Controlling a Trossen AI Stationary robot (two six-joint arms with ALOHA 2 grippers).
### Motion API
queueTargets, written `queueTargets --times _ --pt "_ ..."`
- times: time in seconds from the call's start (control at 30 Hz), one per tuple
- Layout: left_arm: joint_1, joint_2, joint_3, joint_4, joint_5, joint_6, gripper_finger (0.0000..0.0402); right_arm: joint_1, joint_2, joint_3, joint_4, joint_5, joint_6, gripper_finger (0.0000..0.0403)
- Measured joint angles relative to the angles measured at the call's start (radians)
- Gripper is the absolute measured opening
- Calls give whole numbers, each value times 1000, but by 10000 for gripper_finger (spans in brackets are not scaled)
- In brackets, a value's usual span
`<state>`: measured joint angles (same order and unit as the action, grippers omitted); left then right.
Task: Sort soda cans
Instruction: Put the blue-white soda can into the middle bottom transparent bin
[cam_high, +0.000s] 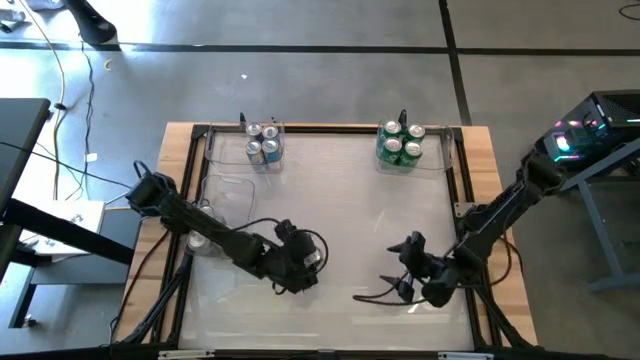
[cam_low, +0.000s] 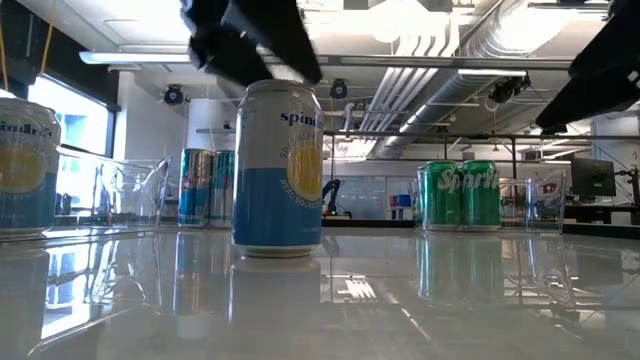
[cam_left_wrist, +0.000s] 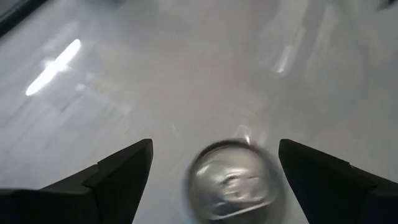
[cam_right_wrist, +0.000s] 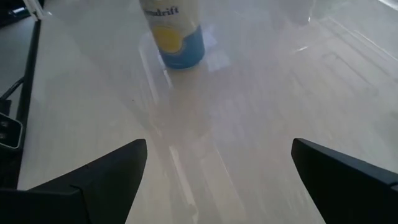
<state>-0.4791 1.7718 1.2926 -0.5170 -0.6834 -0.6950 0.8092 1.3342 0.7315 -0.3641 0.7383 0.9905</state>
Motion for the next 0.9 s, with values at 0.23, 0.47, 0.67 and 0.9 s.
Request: queueTargets --times 0.23,0.47,0.67,0.9 --pt "2 -1 -3 -55 38 -28 344 43 0 0 10 58 0 397" --pt "9 -20 -5 -57 49 -12 344 65 0 0 10 91 24 397" --pt "18 -17 -3 -55 162 -6 344 75 0 1 10 91 31 397" --pt "56 11 -3 -59 223 0 343 75 0 1 10 92 38 397"
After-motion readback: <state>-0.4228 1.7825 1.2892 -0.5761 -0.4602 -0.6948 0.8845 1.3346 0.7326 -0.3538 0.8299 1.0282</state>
